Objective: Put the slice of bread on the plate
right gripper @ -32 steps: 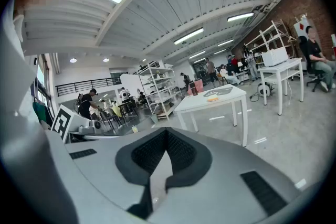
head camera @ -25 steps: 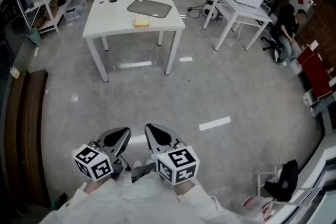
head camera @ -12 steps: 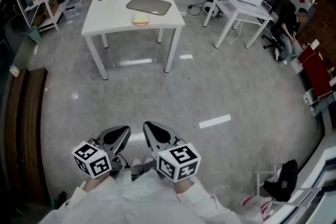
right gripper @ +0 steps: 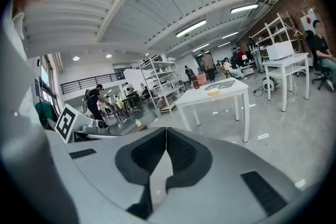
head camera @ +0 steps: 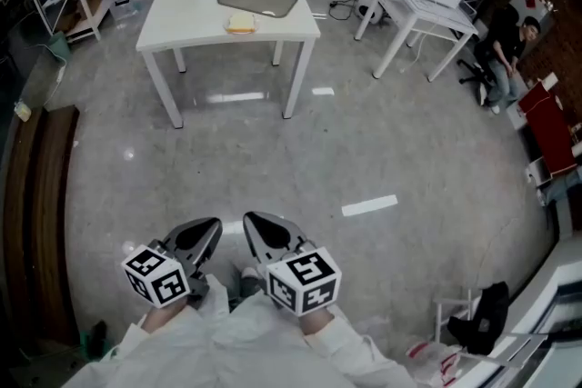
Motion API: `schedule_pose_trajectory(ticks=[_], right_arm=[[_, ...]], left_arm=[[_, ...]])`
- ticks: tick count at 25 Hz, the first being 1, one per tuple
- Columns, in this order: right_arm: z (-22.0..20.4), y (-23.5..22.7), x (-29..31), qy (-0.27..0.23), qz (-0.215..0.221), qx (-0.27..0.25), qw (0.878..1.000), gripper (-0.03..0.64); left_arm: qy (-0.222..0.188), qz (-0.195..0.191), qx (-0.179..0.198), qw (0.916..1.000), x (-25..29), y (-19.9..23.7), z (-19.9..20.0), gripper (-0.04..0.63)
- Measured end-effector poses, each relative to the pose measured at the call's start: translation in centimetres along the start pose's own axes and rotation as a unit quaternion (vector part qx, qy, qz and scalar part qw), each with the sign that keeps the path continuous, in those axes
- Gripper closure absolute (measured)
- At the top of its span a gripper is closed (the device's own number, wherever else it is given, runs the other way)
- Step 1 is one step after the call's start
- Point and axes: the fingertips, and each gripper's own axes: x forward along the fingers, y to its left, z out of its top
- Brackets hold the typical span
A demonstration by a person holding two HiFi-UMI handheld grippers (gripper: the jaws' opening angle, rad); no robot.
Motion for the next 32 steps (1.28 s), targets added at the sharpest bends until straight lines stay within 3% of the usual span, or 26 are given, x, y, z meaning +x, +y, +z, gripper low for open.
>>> schedule_pose_trajectory(ticks=[8,13,25,32], right_arm=[[1.4,-3.8,2.2,0.000,-0.014,0.004,1.000,0.601],[2.9,-5.6,6.2,0.008,-0.009,0.005,1.000,0.601],[10.2,-12.9,18.5,0.018,-0.054,-0.006,0.998,0.601],[14.3,-14.5,25.4,0.008,-0.042,0.002,0.999,0.601]], left_arm=[[0.003,-0.006,0.006,1.0000,3.6,1.9,1.5,0.586],[0.030,-0.020,-0.003,0.9993,6.5,4.8,3.0,0.586],[0.038,-0.045,0.004,0.9983,13.8,14.9,12.9,0.586],[0.049,-0.069,0.019,0.9963,17.3,20.3,18.3,0.586]])
